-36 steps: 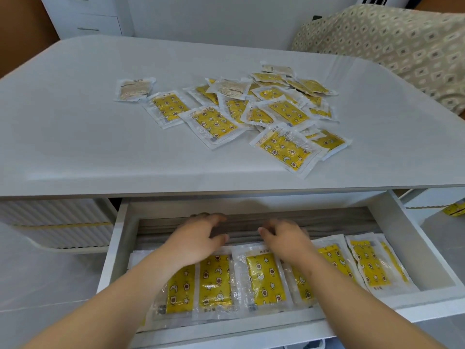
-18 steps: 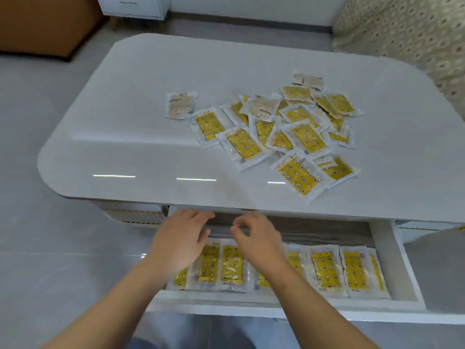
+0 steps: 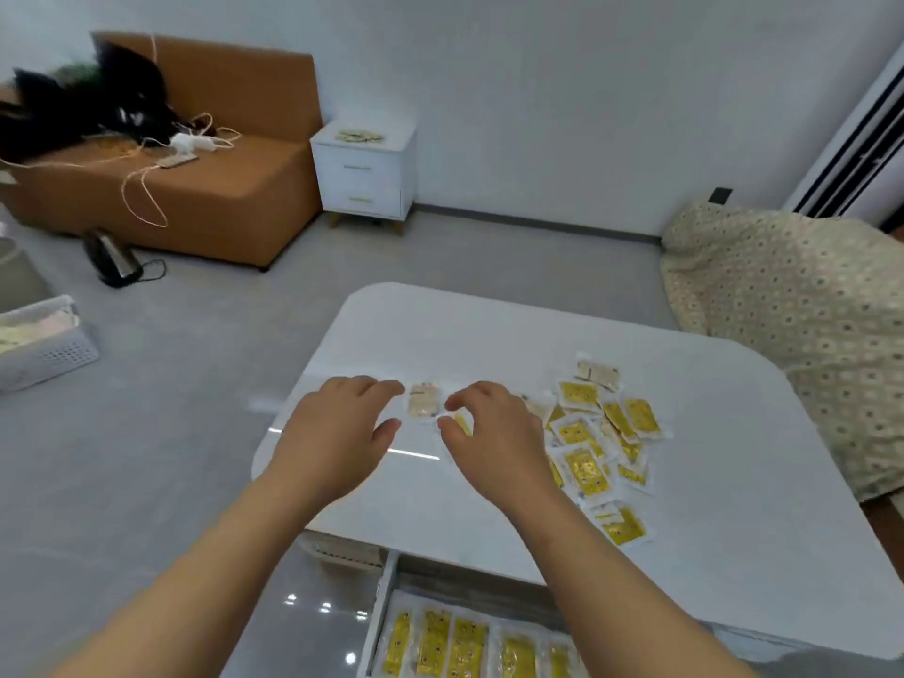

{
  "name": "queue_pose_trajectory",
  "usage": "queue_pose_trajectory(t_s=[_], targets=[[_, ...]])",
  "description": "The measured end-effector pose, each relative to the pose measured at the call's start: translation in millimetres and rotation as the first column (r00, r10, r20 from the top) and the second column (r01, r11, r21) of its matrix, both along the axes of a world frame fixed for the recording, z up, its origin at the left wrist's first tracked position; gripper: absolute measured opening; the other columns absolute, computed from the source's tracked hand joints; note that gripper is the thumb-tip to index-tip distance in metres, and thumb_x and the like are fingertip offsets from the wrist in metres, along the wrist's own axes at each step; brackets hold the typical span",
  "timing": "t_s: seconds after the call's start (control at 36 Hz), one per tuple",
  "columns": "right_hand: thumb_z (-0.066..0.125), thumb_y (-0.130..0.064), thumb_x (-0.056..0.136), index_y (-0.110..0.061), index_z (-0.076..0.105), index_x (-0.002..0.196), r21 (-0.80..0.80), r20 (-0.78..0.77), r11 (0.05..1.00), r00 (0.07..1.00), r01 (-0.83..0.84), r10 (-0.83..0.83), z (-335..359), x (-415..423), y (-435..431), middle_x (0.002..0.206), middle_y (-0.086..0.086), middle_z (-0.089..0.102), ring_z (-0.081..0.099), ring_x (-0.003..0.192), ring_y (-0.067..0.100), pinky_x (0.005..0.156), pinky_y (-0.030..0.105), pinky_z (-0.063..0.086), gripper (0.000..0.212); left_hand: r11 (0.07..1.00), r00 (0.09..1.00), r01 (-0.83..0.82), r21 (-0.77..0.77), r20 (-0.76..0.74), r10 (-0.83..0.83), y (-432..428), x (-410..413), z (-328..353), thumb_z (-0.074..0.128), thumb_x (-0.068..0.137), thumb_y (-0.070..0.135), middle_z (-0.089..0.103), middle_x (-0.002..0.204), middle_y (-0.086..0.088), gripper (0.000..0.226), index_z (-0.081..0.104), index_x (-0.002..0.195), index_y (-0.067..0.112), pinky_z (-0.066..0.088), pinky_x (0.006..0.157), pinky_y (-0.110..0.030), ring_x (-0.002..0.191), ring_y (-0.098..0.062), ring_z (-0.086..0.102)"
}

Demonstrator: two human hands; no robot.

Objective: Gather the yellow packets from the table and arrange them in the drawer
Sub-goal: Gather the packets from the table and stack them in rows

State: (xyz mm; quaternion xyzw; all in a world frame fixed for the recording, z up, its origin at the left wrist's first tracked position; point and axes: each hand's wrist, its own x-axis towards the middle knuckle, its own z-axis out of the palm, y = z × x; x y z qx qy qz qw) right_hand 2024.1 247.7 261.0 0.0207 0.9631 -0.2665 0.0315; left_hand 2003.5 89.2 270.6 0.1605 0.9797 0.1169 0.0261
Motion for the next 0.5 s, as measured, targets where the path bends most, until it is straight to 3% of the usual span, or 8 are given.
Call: queue_pose_trajectory(t_s=[0.22, 0.5], targets=[[0.043, -0.036, 0.096, -0.027, 0.053, 0.126, 0.057, -0.060, 0.990, 0.990, -0.126, 0.129, 58.0, -33.1, -60.7, 0.141, -0.007, 0.041, 0.037, 0.129, 0.016, 0.103, 0.031, 0.024, 0.033, 0.999, 0.996, -0.038, -0.008, -0.078, 0.037, -57.8, -29.6, 56.4, 0.043, 0.096, 0.037, 0.045, 0.140, 0.009, 0.044, 0.037, 0.140, 0.030, 0.038, 0.098, -0.029, 0.126, -0.015, 0.042], [0.038, -0.037, 0.098, -0.027, 0.047, 0.132, 0.163, -0.140, 0.984, 0.986, -0.068, 0.091, 65.1, -122.0, -192.9, 0.152, -0.005, 0.025, 0.026, 0.137, 0.016, 0.109, 0.032, 0.018, 0.036, 0.998, 0.991, 0.024, -0.063, -0.131, -0.032, -186.8, -131.2, 66.4, 0.041, 0.097, 0.040, 0.041, 0.143, 0.010, 0.047, 0.032, 0.143, 0.031, 0.031, 0.103, -0.025, 0.130, -0.012, 0.037]])
